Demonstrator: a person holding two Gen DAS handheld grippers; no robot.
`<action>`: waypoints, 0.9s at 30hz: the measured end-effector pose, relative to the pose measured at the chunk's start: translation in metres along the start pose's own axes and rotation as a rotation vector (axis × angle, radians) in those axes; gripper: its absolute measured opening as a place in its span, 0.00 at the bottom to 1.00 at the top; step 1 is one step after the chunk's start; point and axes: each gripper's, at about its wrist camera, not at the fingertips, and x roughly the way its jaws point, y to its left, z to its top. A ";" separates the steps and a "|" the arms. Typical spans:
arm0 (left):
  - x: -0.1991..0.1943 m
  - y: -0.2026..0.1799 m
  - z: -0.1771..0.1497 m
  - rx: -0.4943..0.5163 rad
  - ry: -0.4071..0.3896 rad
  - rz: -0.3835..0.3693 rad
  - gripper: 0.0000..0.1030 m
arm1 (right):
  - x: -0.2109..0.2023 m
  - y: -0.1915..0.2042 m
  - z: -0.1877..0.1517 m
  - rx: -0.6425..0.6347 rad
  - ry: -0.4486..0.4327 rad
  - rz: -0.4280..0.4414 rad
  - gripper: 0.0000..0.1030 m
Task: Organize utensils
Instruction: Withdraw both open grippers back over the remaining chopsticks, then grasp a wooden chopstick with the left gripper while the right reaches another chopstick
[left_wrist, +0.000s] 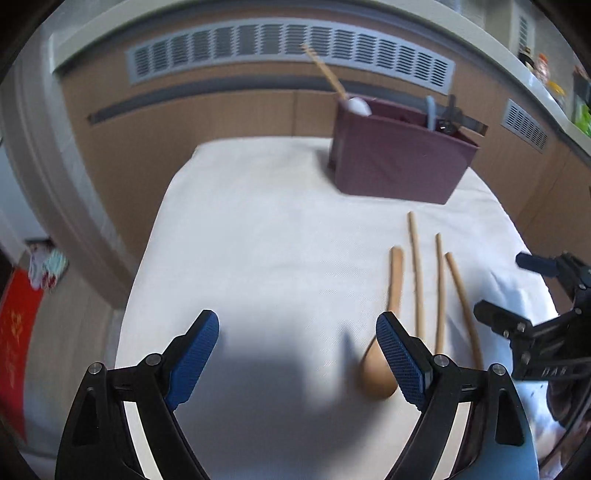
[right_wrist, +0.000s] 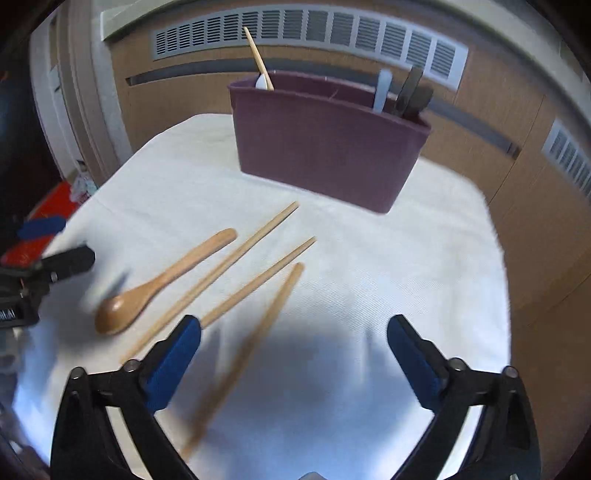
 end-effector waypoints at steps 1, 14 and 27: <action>0.001 0.005 -0.003 -0.015 0.008 0.001 0.85 | 0.003 0.002 0.000 0.014 0.022 0.015 0.62; 0.007 0.009 -0.008 -0.027 0.040 -0.009 0.85 | 0.023 0.023 -0.001 -0.032 0.109 -0.007 0.10; -0.002 -0.038 0.006 0.088 0.017 -0.096 0.85 | -0.003 -0.056 -0.032 0.103 0.091 -0.091 0.08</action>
